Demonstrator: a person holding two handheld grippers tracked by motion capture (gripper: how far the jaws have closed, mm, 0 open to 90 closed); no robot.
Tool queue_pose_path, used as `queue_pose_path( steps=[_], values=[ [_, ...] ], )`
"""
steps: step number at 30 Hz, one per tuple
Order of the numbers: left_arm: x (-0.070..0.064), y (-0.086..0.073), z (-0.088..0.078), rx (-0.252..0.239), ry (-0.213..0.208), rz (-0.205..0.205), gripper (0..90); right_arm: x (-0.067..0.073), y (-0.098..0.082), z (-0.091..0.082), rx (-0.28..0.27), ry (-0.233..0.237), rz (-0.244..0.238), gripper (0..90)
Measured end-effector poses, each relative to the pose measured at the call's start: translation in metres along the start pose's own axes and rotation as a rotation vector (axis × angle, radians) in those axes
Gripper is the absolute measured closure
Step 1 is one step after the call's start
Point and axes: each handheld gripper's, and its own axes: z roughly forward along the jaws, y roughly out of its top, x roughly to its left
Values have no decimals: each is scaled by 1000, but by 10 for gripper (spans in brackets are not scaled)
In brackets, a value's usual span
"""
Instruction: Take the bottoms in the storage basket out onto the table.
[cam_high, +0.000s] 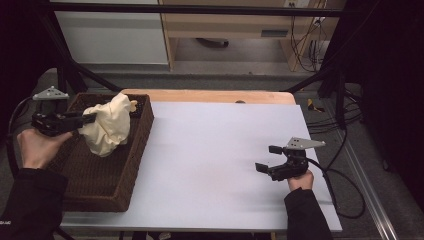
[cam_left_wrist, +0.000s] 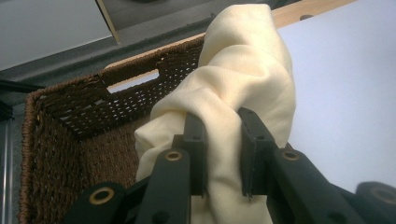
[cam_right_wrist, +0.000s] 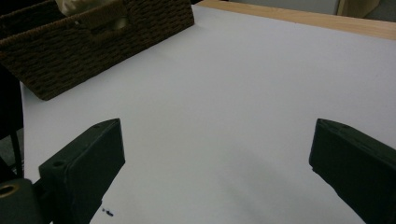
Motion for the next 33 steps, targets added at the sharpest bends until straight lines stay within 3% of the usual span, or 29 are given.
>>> queue_pose_path(
  steps=[24,33],
  values=[
    [-3,10,-26,-42,-10,13,752,0,0,0,-3,0,2,40],
    [-6,14,-32,-50,-32,16,753,0,0,0,-2,0,2,40]
  ],
)
